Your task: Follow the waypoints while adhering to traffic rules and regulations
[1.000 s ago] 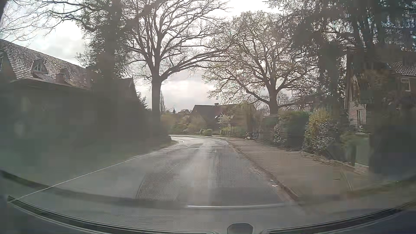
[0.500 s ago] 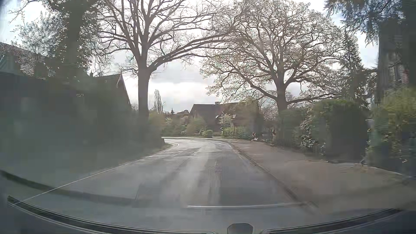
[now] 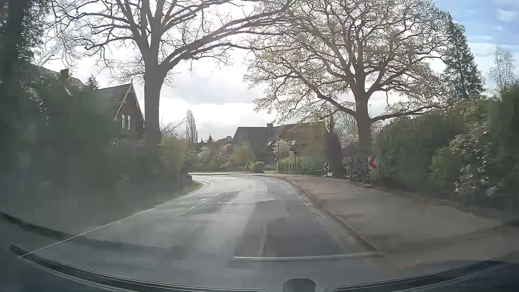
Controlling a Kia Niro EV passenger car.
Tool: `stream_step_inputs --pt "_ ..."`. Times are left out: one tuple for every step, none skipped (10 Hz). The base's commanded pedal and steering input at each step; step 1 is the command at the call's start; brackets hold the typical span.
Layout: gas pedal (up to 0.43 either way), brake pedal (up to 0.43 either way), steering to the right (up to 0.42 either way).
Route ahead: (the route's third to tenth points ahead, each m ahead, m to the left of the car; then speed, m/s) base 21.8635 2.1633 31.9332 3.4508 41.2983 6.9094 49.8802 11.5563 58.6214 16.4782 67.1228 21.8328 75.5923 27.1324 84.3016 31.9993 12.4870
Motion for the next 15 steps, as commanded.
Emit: stream_step_inputs --pt "0.13 0.0 -0.002" --pt "0.13 0.0 -0.001" --pt "0.13 0.0 0.0" --pt "0.13 0.0 -0.001" --pt "0.13 0.0 0.0" --pt "0.118 0.0 -0.001" --pt "0.118 0.0 -0.008" --pt "0.118 0.0 -0.011" --pt "0.13 0.0 -0.013" --pt "0.13 0.0 -0.018" --pt "0.13 0.0 -0.019" --pt "0.13 0.0 -0.022" --pt "0.13 0.006 -0.025" --pt "0.13 0.0 -0.033" --pt "0.13 0.0 -0.045"
